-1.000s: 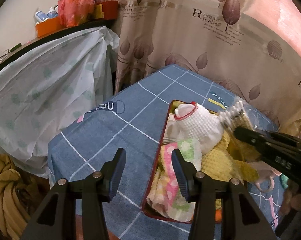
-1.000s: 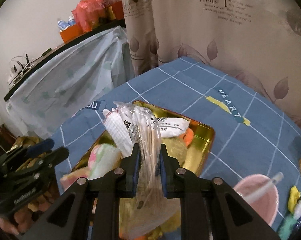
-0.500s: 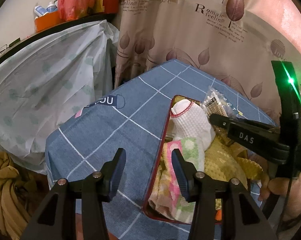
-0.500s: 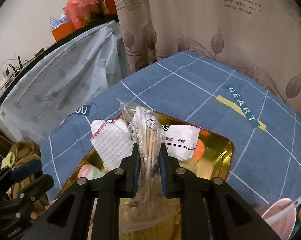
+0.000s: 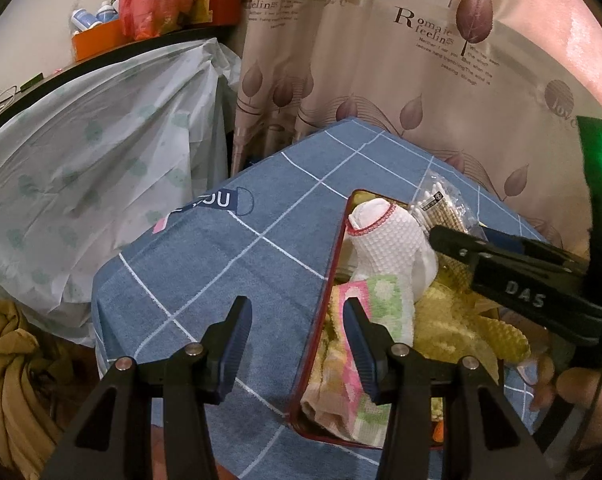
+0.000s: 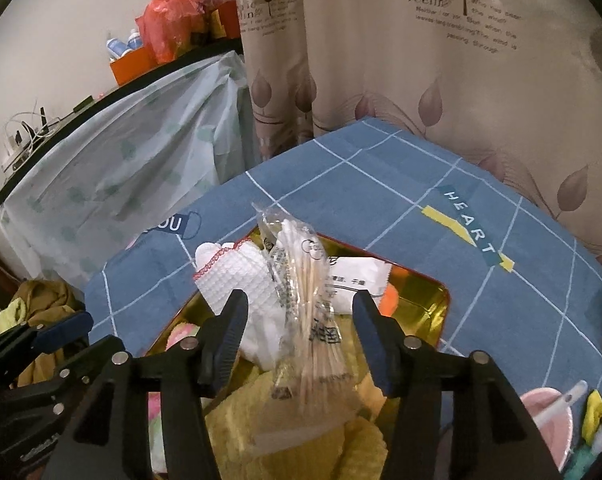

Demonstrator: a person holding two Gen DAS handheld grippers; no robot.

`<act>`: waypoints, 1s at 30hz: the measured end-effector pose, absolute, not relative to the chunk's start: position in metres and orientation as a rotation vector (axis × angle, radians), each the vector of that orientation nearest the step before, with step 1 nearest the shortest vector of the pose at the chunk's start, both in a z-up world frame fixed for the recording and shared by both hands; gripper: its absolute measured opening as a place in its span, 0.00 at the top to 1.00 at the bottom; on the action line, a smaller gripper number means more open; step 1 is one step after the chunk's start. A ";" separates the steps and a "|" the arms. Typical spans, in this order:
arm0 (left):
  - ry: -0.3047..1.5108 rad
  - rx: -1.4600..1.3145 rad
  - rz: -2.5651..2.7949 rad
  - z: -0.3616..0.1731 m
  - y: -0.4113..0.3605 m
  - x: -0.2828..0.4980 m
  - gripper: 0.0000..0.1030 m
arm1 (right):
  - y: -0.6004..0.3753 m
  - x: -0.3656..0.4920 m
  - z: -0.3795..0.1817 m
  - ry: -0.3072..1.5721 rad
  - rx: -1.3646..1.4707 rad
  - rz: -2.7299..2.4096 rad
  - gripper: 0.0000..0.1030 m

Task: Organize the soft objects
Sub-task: 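Carry the cotton swab bag over the gold tray and open the right tool, then move the right tool toward the orange makeup sponge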

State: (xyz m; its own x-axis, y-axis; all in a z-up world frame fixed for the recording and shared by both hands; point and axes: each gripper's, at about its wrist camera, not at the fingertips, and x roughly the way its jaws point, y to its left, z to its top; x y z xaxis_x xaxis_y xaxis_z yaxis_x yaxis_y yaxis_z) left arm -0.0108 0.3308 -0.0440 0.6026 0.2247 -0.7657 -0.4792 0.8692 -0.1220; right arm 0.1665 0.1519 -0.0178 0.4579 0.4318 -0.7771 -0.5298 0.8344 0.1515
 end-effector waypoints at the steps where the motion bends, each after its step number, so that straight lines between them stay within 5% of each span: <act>1: 0.830 -0.332 0.416 -0.044 0.331 -0.011 0.53 | 0.150 0.165 -0.015 0.920 -0.118 0.592 0.46; 15: 0.818 -0.312 0.427 -0.042 0.326 -0.014 0.53 | 0.089 0.132 0.020 0.857 -0.029 0.530 0.37; 30: 0.821 -0.280 0.444 -0.039 0.316 -0.014 0.53 | -0.142 0.104 -0.009 0.907 0.097 0.074 0.37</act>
